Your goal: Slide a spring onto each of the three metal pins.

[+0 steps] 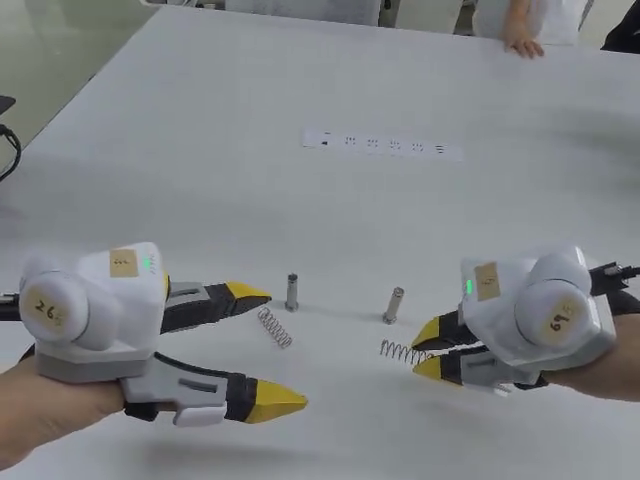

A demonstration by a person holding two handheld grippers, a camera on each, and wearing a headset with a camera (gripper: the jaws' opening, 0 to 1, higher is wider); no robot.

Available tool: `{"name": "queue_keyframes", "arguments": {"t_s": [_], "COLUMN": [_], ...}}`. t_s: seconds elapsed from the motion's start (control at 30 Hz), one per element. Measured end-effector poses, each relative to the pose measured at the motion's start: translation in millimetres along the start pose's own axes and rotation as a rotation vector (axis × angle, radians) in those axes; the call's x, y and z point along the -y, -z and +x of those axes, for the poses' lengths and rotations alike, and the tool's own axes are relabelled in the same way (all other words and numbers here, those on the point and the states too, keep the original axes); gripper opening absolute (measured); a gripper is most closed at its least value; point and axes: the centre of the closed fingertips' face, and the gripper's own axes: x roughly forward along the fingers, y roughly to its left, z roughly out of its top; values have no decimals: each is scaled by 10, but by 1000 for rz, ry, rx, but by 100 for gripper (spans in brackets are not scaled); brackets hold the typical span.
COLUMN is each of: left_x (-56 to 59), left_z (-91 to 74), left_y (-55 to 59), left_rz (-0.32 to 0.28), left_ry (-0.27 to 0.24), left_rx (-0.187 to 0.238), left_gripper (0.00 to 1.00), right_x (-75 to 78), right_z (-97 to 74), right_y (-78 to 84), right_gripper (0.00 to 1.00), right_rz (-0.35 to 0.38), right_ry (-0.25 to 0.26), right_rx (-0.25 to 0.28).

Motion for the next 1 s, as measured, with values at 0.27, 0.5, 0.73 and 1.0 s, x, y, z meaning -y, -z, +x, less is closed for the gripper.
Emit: {"name": "queue_keyframes", "arguments": {"t_s": [0.27, 0.5, 0.73, 1.0], "left_x": [34, 108, 186, 220], "left_z": [101, 230, 376, 416], "left_y": [95, 40, 5, 35], "left_rz": [70, 79, 93, 86], "left_ry": [38, 75, 107, 120], "left_rx": [-34, -23, -15, -15], "left_gripper": [52, 49, 44, 38], "right_x": [-46, -107, -205, -215], "right_z": [57, 96, 105, 106], "right_y": [-77, -141, -279, -320], "right_gripper": [8, 8, 8, 8], "right_rz": [-57, -99, -151, -169], "right_ry": [-37, -66, -87, -82], "right_rx": [2, 25, 88, 106]}}
